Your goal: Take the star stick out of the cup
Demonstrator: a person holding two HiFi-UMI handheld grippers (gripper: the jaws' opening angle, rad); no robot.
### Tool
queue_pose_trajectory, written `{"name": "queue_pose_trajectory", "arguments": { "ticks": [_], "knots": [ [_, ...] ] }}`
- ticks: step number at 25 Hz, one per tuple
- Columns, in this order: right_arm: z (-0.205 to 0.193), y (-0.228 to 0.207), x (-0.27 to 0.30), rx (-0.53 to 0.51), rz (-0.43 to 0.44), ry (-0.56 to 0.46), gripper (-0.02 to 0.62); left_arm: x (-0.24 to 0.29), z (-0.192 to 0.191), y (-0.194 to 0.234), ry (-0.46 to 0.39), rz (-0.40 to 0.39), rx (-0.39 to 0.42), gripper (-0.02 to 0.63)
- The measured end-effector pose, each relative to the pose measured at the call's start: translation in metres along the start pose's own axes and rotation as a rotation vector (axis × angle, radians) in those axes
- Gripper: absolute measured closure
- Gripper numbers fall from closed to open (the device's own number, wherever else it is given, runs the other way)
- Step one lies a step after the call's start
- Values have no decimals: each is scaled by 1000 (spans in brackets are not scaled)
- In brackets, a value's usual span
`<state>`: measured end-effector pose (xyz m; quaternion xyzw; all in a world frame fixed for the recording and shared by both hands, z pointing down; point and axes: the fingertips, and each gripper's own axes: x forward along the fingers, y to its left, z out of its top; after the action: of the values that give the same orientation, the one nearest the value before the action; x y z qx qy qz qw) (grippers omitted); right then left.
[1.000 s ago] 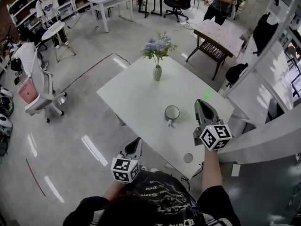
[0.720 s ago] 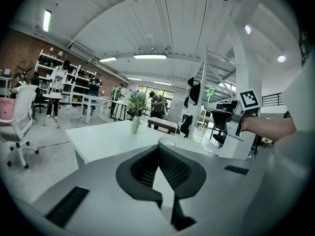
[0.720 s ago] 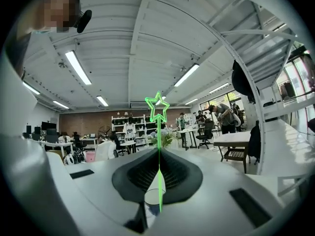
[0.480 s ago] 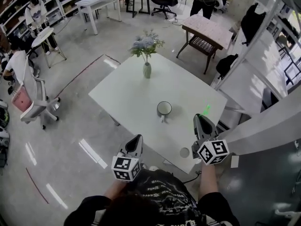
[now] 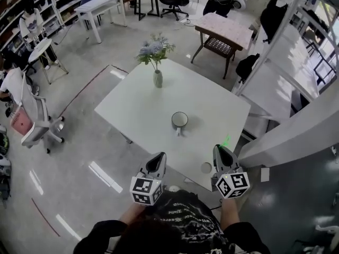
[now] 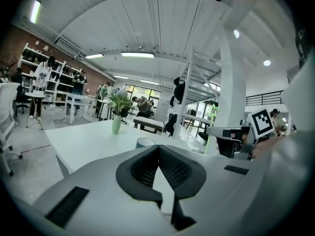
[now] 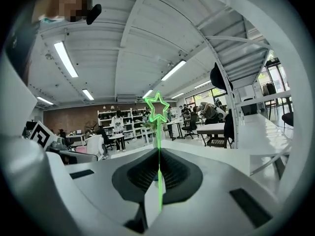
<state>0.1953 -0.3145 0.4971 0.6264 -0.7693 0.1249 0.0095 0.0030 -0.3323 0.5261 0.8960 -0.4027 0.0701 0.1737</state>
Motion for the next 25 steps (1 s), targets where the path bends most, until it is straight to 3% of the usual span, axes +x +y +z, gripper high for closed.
{"name": "queue_pose_trajectory", "arguments": {
  "ticks": [12,25],
  "knots": [
    [-52,11,-40,3,-51,99,584,2,-12,-19,15,-23,20,586],
    [-55,10,-46,-1,-47,104,584,1,-17,-29,19,-14,38,586]
  ]
}}
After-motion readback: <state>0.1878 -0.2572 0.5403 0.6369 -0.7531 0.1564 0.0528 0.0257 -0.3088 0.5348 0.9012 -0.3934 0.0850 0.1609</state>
